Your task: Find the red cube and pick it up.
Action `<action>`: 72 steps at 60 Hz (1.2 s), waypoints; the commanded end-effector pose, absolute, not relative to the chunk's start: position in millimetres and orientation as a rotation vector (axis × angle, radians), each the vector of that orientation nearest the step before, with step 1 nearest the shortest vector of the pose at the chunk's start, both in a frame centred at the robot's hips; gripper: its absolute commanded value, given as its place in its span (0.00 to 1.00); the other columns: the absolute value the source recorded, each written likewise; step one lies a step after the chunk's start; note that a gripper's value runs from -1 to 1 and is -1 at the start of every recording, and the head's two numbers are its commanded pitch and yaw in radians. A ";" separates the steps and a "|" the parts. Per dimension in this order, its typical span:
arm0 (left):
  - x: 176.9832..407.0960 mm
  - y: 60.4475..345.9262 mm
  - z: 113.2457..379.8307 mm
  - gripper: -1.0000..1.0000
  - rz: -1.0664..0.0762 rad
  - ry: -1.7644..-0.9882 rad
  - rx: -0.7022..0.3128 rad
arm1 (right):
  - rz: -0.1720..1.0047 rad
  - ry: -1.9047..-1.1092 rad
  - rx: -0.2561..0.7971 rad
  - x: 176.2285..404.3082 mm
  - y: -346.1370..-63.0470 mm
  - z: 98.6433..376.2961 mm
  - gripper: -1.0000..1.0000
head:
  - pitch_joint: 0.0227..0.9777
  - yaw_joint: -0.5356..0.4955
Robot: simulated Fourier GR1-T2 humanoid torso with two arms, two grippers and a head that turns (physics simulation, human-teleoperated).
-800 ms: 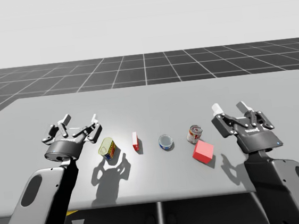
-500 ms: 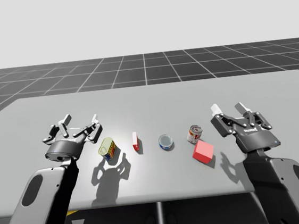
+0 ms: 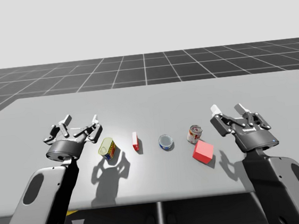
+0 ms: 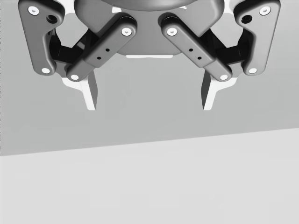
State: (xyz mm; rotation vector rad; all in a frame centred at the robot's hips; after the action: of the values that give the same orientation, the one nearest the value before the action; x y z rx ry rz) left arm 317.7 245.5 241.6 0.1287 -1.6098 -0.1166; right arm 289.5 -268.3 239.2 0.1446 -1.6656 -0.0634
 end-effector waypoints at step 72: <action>319.3 244.6 239.4 0.00 -0.116 -1.593 0.125 | 0.105 -1.564 0.291 234.3 -264.2 241.9 0.00 | 0.89 0.16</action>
State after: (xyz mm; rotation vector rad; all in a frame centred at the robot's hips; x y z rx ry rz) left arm 319.3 244.5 239.9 0.1252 -1.5950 -0.1154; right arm 257.8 -263.0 250.3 0.2507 -1.6053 0.0326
